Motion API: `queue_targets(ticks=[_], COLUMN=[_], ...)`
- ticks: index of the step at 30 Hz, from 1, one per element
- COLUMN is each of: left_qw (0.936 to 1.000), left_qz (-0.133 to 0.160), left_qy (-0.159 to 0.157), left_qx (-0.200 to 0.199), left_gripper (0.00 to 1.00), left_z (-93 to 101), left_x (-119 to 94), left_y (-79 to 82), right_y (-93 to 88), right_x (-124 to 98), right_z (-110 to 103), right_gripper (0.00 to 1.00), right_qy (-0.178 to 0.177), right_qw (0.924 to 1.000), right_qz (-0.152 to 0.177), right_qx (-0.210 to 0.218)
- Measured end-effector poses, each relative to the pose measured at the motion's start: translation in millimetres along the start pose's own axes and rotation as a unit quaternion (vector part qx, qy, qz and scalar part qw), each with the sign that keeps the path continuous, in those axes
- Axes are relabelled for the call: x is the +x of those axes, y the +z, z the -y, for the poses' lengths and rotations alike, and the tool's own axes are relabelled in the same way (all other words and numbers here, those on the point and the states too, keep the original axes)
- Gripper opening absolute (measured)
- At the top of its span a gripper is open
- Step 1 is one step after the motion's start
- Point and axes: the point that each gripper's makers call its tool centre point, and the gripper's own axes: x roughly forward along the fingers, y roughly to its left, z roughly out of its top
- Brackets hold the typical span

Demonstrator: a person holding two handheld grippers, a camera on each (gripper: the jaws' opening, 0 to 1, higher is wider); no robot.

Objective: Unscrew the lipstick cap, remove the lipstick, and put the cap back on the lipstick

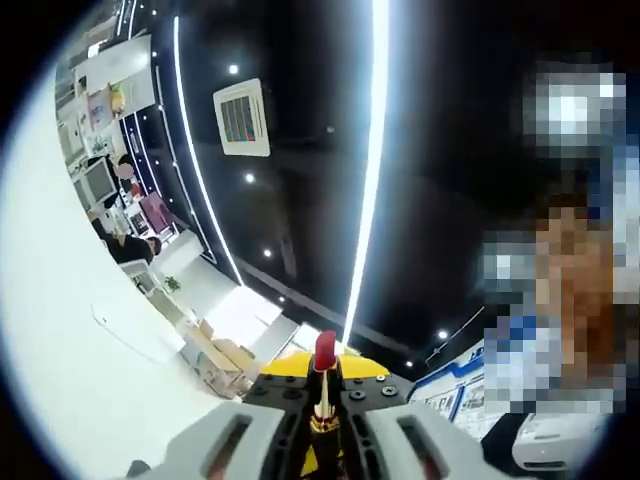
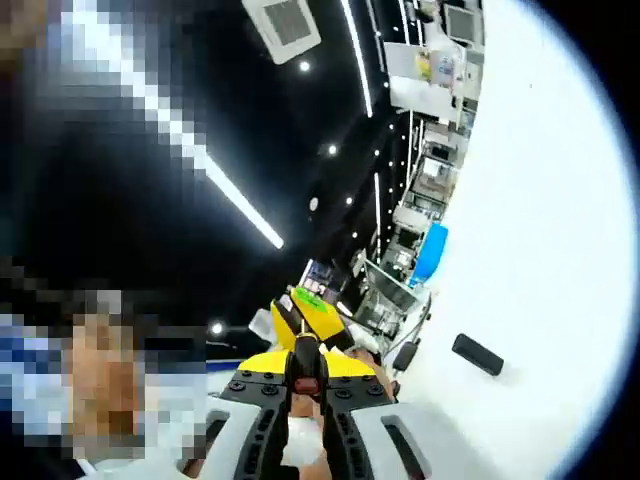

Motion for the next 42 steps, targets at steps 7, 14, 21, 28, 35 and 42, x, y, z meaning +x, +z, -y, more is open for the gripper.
queue_targets(ticks=[7,14,21,28,35,42], left_qw=[0.9999,0.9997,0.9994,0.9992,0.9988,0.9983], left_qz=[0.003,0.008,0.009,0.01,0.012,0.012], left_qy=[0.007,0.017,0.025,0.028,0.029,0.033], left_qx=[-0.01,-0.014,-0.022,-0.029,-0.038,-0.046], left_gripper=[0.09,0.09,0.09,0.09,0.09,0.09], left_z=[-5.7,-9.9,-14.3,-14.5,-16.8,-19.0], left_x=[-2,-4,-5,-6,-7,-7], left_y=[1.2,3.7,1.8,1.9,2.8,2.7], right_y=[-3.1,-12.6,4.5,-5.0,-5.4,-6.0], right_x=[5,11,2,5,4,3], right_z=[-3,-6,-3,0,4,6], right_gripper=[0.1,0.15,0.16,0.16,0.15,0.13], right_qy=[-0.015,-0.04,-0.066,-0.099,-0.126,-0.153], right_qw=[0.9913,0.9604,0.923,0.838,0.7626,0.6798], right_qz=[-0.013,-0.035,-0.048,-0.099,-0.124,-0.143], right_qx=[-0.13,-0.274,-0.376,-0.527,-0.622,-0.703])
